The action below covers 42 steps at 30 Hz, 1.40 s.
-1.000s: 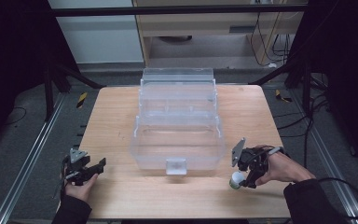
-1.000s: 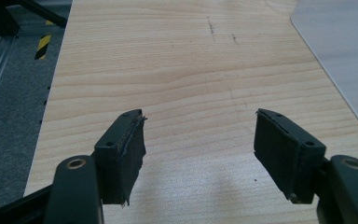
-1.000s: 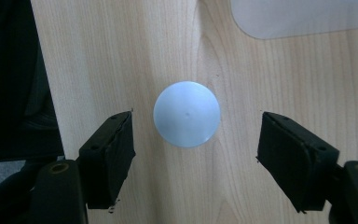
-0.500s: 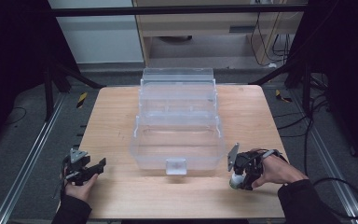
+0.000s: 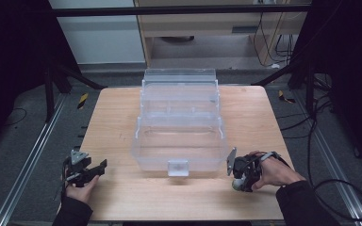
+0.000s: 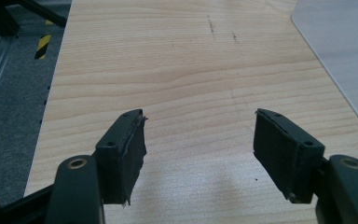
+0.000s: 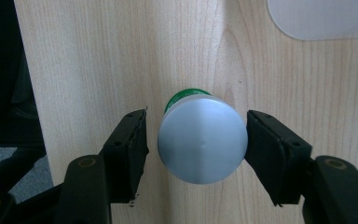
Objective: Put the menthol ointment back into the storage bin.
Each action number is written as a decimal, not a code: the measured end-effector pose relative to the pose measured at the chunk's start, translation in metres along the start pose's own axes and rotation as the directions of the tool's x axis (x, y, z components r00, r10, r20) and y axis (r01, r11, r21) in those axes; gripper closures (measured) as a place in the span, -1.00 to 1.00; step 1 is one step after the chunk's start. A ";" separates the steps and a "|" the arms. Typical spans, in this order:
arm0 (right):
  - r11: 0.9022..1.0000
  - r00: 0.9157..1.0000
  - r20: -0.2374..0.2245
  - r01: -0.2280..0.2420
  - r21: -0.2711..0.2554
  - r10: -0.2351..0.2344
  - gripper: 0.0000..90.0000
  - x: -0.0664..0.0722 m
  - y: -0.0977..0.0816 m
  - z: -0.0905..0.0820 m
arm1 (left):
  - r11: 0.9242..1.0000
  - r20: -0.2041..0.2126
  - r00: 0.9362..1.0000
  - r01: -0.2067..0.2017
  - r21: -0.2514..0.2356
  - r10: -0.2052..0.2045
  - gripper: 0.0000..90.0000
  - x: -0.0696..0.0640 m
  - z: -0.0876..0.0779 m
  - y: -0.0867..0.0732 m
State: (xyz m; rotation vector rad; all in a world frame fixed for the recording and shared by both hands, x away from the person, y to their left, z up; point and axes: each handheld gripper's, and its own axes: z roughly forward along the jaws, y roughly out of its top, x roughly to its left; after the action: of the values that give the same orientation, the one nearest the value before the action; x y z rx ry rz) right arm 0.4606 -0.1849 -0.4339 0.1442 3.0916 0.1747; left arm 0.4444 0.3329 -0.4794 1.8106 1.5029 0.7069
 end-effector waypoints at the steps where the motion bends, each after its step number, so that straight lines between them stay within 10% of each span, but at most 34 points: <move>1: 1.000 1.000 0.001 0.000 0.005 0.000 -0.09 0.000 0.000 0.001 | 1.000 -0.001 1.000 0.000 0.000 0.000 -0.25 0.000 0.000 0.000; 19: 0.999 0.999 -0.015 -0.033 0.012 0.034 0.11 -0.003 -0.003 0.001 | 1.000 -0.001 1.000 -0.001 0.002 0.001 -0.25 0.000 0.000 0.000; 42: 0.996 0.997 0.044 -0.068 -0.054 0.070 0.11 -0.009 -0.006 -0.064 | 1.000 -0.001 1.000 -0.002 0.007 0.002 -0.25 0.000 0.000 0.000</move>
State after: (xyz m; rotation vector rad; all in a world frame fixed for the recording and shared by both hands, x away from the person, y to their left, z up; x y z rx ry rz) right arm 0.4664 -0.1989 -0.3710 0.2494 3.0355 0.2505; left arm 0.4444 0.3327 -0.4797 1.8176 1.5059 0.7044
